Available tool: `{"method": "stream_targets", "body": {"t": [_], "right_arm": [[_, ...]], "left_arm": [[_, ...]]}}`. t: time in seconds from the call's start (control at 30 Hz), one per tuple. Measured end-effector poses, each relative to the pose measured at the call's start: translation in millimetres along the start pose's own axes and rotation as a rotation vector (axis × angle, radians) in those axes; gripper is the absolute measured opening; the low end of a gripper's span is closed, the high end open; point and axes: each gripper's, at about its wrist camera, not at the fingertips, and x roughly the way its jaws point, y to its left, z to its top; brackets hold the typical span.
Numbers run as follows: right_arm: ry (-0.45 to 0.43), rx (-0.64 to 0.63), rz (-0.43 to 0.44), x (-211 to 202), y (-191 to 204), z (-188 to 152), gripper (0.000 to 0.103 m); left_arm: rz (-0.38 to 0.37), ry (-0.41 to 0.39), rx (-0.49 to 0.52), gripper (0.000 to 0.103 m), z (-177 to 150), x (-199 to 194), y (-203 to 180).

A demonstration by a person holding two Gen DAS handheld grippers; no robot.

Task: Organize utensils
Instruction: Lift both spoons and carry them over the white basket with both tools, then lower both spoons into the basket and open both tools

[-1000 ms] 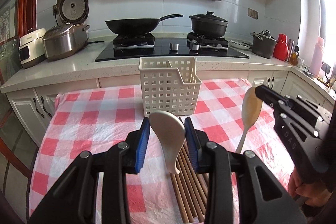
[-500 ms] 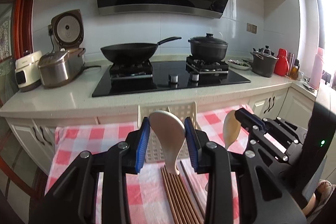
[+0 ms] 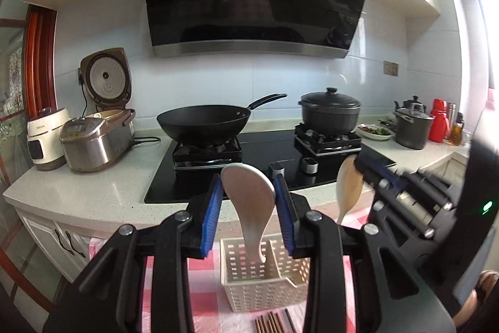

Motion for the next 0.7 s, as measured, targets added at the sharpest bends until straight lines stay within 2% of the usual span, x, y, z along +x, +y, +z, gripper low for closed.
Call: {"method": "stream_targets", "body": {"t": [0.13,0.4,0.6,0.67,0.7], "right_arm": [[0.02,-0.028,-0.004,25,4,-12,0.005],[0.095,-0.02,0.069,64,18,-56,0.005],[0.138,0.009,0.152,67,29,-81,0.007],[0.145,0.02,0.164,65,30,-83,0.016],[0.151,0.034,0.173,64,28,-83,0.03]], "left_arm": [[0.013,0.045,-0.015,0.033,-20,35,5],[0.008,0.109,-0.044,0.033,-71,90,20],[0.008,0.165,-0.081,0.034,-102,115,29],[0.021,0.165,-0.089,0.035,-107,114,33],[0.022,0.163,-0.095,0.037,-107,112,36]]}}
